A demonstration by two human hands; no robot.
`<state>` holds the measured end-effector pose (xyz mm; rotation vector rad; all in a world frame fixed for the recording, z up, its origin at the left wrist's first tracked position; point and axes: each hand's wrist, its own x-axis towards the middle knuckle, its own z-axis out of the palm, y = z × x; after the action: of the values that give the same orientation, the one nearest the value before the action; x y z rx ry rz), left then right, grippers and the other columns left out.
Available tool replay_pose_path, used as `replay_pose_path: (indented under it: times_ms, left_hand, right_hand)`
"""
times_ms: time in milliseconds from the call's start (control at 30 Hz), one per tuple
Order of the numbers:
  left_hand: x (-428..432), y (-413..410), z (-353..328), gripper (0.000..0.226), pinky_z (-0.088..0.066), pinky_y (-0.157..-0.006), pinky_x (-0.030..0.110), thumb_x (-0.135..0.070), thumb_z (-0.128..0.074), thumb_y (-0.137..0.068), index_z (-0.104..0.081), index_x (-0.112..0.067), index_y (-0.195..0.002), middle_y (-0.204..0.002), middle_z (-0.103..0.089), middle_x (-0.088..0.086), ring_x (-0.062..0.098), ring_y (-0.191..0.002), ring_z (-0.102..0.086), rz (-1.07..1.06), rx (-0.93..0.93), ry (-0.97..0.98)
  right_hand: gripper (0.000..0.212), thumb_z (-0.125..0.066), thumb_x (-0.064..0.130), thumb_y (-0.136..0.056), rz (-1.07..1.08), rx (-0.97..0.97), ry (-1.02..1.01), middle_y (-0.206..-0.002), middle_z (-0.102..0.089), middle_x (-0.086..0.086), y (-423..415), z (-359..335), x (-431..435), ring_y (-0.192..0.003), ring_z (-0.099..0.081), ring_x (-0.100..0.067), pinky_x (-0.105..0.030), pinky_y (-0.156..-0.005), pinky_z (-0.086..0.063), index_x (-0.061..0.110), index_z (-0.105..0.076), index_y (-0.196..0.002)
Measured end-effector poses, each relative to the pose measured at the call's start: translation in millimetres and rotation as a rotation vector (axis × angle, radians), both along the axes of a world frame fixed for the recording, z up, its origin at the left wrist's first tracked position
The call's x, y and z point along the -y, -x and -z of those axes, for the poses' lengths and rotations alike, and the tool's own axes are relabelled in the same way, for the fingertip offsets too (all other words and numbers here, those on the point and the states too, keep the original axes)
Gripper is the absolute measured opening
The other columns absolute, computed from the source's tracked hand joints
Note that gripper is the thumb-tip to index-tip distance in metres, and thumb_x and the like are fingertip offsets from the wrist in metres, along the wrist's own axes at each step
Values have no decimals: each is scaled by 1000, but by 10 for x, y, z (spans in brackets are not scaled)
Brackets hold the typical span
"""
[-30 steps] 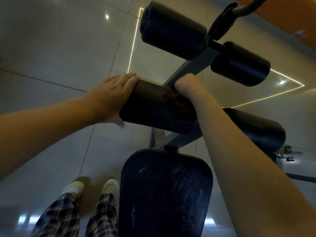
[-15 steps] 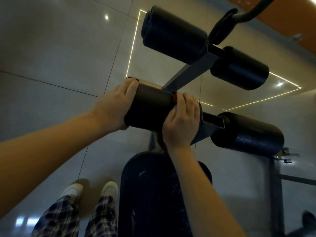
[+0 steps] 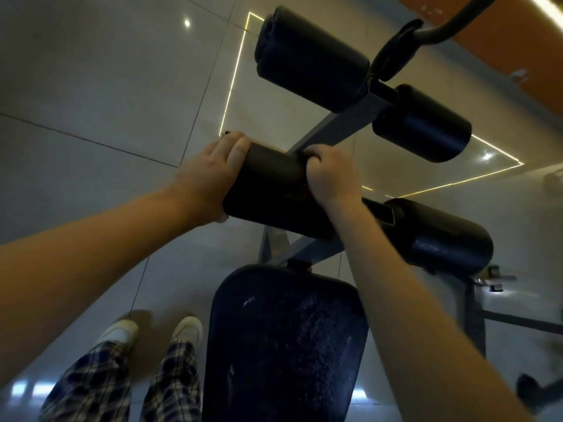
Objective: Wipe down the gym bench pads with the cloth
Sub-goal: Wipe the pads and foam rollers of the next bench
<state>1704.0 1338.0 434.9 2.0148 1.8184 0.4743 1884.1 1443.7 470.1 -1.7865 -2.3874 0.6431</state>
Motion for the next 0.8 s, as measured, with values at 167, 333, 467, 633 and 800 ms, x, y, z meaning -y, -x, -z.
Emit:
replay_pose_path:
  times_ms: [167,333,467,633,800]
  left_hand:
    - [2,-57,0,110,-49,-98,48,-7,-88,-60,-24,-1,-149,-153,-27,19,40,-133,-39,-67,48,18]
    - [60,-97,87,109,-52,-91,52,-2,-91,-54,-32,7,-144,-147,-36,28,48,-127,-46,-85,41,-37]
    - [36,-120,111,112,-51,-88,56,4,-92,-41,-36,12,-137,-136,-46,35,55,-117,-52,-64,39,-78]
    - [37,-63,121,119,-51,-90,55,2,-92,-39,-31,8,-142,-142,-41,31,51,-123,-49,-56,41,-36]
    - [53,-67,99,111,-51,-88,54,1,-92,-46,-33,8,-140,-138,-44,34,53,-120,-51,-59,71,-60]
  right_hand:
    - [53,-53,17,-94,-223,-19,-512,-150,-36,-13,-141,425,919,-141,-30,-31,-48,-118,-24,9,-36,-144]
    - [56,-59,14,-91,-276,10,-598,-149,-35,-15,59,487,982,-141,-30,-33,-47,-119,-20,7,-38,-142]
    - [27,-40,19,-97,-43,117,-91,-109,-63,-10,686,-47,280,-94,-59,-26,-31,-73,-43,11,-63,-107]
    - [32,-42,17,-99,98,89,487,-120,-63,-12,913,-261,-150,-107,-61,-27,-22,-56,-39,5,-61,-122]
    - [25,-41,20,-98,8,-35,-200,-92,-65,-3,693,21,361,-85,-61,-17,-30,-72,-48,14,-65,-97]
